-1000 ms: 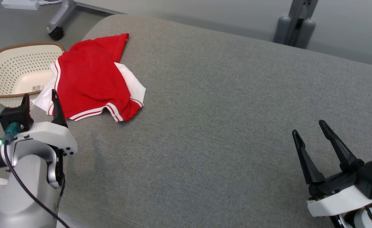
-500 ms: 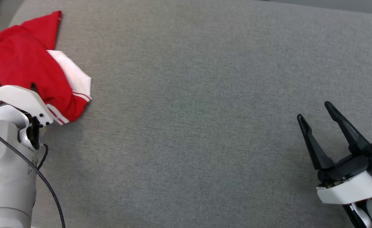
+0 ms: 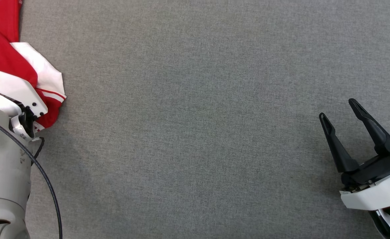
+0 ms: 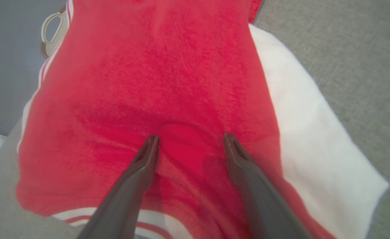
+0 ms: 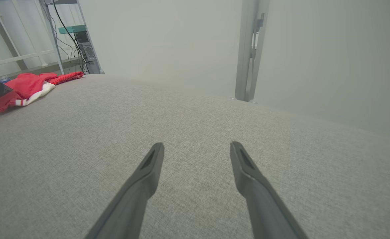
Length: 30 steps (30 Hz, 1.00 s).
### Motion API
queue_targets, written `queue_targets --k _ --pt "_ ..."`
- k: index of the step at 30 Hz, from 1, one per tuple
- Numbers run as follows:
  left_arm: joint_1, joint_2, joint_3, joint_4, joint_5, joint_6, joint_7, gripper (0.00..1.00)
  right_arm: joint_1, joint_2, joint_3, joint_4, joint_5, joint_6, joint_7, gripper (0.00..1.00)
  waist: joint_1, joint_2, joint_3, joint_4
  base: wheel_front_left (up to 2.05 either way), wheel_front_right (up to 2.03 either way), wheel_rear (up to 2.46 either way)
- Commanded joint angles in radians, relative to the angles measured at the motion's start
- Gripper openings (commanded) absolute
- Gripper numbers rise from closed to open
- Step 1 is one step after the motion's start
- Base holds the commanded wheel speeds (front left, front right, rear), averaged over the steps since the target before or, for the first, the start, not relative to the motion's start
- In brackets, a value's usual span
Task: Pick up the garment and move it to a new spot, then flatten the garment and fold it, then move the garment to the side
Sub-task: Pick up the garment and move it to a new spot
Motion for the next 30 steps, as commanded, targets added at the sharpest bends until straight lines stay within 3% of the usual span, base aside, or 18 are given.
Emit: queue_targets --k 1,2,3,4,13,16,24,30 --pt "0.013 -0.011 -0.005 0.021 -0.002 0.005 0.015 1.00 -0.015 -0.007 -0.002 -0.004 0.006 0.000 -0.002 1.00 0.0000 0.0000 0.004 0.000 0.00 0.00 0.00" --pt "0.012 -0.016 -0.005 0.024 -0.005 0.003 0.019 1.00 -0.014 -0.008 -0.004 -0.004 0.006 0.000 -0.002 1.00 0.0000 0.0000 0.006 0.000 0.00 0.00 0.00" --pt "0.009 -0.023 -0.004 0.028 -0.011 -0.005 0.027 0.87 -0.014 -0.009 -0.006 -0.003 0.006 0.000 -0.002 1.00 0.0000 0.0000 0.007 0.001 0.00 0.00 0.00" --pt "0.006 -0.028 -0.001 0.030 -0.018 -0.011 0.029 0.00 -0.013 -0.008 -0.007 -0.002 0.005 0.000 -0.002 1.00 0.0000 0.0000 0.008 0.002 0.00 0.00 0.00" --pt "-0.009 -0.014 -0.003 -0.003 -0.029 -0.014 -0.077 0.00 -0.007 0.012 0.004 0.030 -0.008 0.000 -0.002 1.00 0.0000 0.0000 -0.044 0.015 0.00 0.00 0.00" --pt "-0.003 -0.011 0.007 -0.024 -0.041 -0.039 -0.140 0.00 -0.004 0.033 -0.007 0.046 -0.014 0.000 -0.001 1.00 0.0000 0.0000 -0.074 0.019 0.00 0.00 0.00" --pt "-0.010 -0.022 -0.063 -0.087 0.000 -0.170 -0.324 0.00 0.024 0.099 0.006 0.101 -0.028 0.000 -0.002 1.00 0.0000 0.0000 -0.192 0.024 0.00 0.00 0.00" --pt "-0.041 -0.079 -0.116 -0.127 0.011 -0.258 -0.399 0.00 0.034 0.163 -0.007 0.145 -0.036 0.000 -0.002 1.00 0.0000 0.0000 -0.291 0.009 0.00 0.00 0.00"
